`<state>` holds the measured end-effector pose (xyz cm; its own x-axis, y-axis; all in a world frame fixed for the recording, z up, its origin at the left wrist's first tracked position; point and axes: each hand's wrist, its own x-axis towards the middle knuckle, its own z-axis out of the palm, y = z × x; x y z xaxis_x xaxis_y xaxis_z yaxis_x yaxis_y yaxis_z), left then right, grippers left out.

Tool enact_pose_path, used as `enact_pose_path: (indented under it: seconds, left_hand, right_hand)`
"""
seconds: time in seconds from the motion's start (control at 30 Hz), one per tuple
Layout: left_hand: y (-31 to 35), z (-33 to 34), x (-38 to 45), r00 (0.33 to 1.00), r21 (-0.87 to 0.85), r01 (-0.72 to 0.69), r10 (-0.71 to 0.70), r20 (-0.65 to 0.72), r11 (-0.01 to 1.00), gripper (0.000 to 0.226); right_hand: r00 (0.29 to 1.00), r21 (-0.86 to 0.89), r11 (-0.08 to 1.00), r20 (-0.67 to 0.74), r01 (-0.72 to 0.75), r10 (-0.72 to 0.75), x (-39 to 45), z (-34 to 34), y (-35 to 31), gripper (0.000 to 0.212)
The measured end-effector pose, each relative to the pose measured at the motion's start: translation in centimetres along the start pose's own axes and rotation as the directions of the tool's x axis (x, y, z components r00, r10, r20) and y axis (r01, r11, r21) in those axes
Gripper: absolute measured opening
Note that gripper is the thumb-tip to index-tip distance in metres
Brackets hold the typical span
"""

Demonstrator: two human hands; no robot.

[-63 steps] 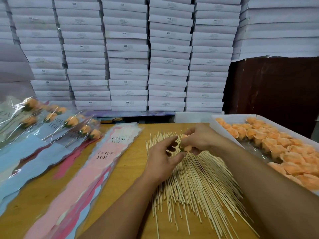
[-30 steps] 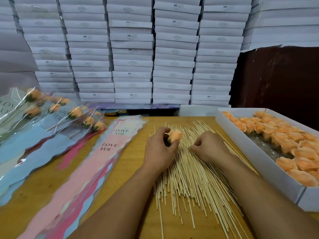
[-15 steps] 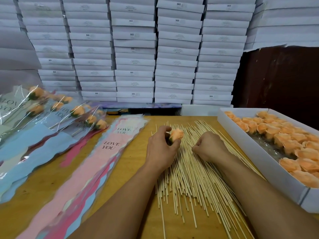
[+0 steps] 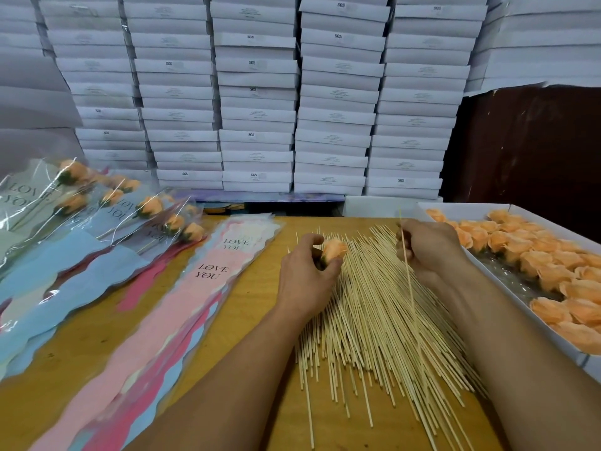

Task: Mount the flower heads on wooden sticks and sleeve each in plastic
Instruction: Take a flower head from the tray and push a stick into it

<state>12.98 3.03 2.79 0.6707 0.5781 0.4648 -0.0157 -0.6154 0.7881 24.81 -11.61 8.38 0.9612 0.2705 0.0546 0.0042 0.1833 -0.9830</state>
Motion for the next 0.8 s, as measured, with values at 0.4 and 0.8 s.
enact_pose_path:
  seconds: [0.4, 0.8]
  left_hand:
    - [0.1, -1.4, 1.3, 0.869, -0.797, 0.365, -0.484, 0.105, 0.482, 0.026]
    - [0.5, -2.4, 1.6, 0.828, -0.905, 0.371, -0.515, 0.222, 0.208, 0.032]
  right_hand:
    - [0.815, -0.21, 0.975, 0.576, 0.079, 0.058, -6.1, 3.8, 2.3, 0.02]
    - [0.793, -0.319, 0.846, 0.582, 0.427, -0.181, -7.6, 5.1, 3.3, 0.041]
